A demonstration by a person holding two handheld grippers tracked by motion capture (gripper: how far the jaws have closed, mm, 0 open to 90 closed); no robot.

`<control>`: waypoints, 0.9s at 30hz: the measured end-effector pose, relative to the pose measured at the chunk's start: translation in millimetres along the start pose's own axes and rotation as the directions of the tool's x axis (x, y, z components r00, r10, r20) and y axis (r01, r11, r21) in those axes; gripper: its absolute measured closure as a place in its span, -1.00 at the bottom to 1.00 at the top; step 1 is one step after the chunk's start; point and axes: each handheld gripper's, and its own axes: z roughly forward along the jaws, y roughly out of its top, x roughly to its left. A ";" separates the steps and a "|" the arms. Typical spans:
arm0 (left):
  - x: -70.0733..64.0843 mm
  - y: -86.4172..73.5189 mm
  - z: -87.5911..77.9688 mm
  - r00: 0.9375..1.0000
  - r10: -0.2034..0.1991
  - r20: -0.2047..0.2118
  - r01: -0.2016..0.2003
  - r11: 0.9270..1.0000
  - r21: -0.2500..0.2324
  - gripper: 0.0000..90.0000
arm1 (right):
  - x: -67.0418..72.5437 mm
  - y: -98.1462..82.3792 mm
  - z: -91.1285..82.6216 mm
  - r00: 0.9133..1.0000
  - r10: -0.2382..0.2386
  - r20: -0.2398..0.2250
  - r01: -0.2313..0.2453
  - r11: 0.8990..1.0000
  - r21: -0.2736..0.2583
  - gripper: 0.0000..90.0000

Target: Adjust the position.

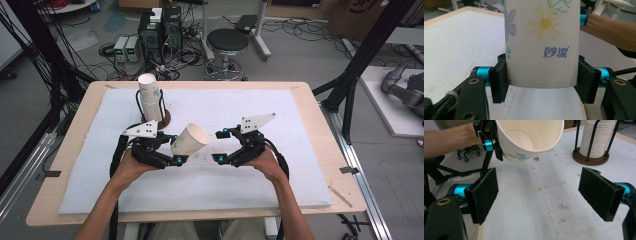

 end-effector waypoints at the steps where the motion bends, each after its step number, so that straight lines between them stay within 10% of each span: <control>1: 0.4 -0.3 0.2 1.000 0.001 0.006 -0.001 1.000 -0.010 -0.18 | 0.0 0.0 0.0 1.000 0.000 0.000 0.000 1.000 0.000 -0.63; 27: 3.3 -5.8 11.6 0.993 0.033 0.116 -0.024 0.996 -0.081 -0.17 | 3.0 1.5 11.1 0.995 -0.036 -0.089 0.030 0.997 -0.065 -0.63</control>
